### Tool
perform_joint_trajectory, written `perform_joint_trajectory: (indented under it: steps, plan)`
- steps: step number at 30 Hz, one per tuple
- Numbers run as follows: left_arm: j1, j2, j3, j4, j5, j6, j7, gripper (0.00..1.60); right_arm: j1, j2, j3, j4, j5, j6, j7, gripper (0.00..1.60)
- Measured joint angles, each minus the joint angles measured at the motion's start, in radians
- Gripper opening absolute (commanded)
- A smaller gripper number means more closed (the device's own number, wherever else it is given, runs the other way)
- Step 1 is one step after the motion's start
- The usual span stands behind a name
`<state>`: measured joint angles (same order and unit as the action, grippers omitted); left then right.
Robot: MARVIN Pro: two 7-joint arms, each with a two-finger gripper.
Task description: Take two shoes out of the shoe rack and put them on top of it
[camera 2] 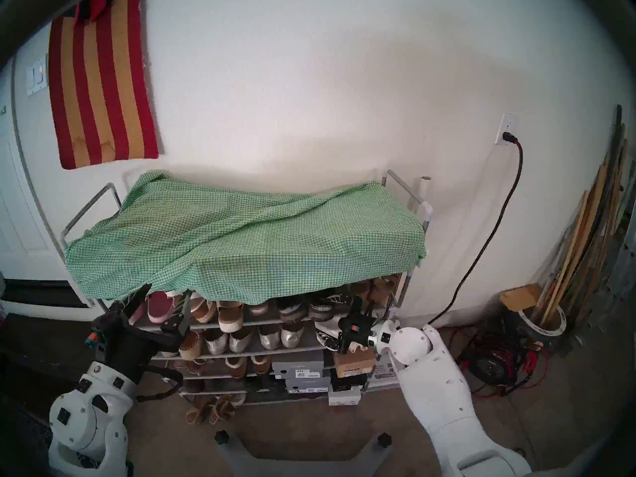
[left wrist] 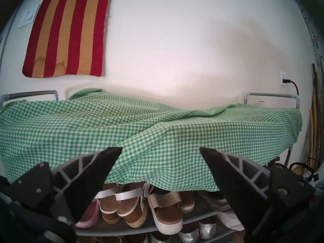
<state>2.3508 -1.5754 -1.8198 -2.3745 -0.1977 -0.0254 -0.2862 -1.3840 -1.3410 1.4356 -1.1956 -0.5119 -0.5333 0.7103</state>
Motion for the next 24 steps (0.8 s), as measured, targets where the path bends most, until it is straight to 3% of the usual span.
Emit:
perform_joint_trajectory:
  steps: [2, 5, 6, 7, 8, 9, 24]
  plan:
    - [0.0, 0.0, 0.0, 0.0, 0.0, 0.0, 0.0, 1.6, 0.011, -0.003, -0.005, 0.013, -0.011, 0.009, -0.001, 1.4]
    - [0.0, 0.0, 0.0, 0.0, 0.0, 0.0, 0.0, 1.6, 0.024, -0.006, -0.011, 0.026, -0.023, 0.019, -0.001, 1.36]
    - [0.0, 0.0, 0.0, 0.0, 0.0, 0.0, 0.0, 1.6, 0.027, -0.006, -0.012, 0.029, -0.026, 0.022, 0.0, 1.18]
    - [0.0, 0.0, 0.0, 0.0, 0.0, 0.0, 0.0, 1.6, 0.032, -0.006, -0.014, 0.032, -0.029, 0.025, 0.003, 0.74]
    - [0.0, 0.0, 0.0, 0.0, 0.0, 0.0, 0.0, 1.6, 0.035, -0.006, -0.015, 0.033, -0.03, 0.027, 0.006, 0.63]
    - [0.0, 0.0, 0.0, 0.0, 0.0, 0.0, 0.0, 1.6, 0.039, -0.006, -0.015, 0.034, -0.031, 0.03, 0.011, 0.0]
    - [0.0, 0.0, 0.0, 0.0, 0.0, 0.0, 0.0, 1.6, 0.027, -0.002, 0.003, 0.012, -0.013, 0.027, 0.05, 0.0]
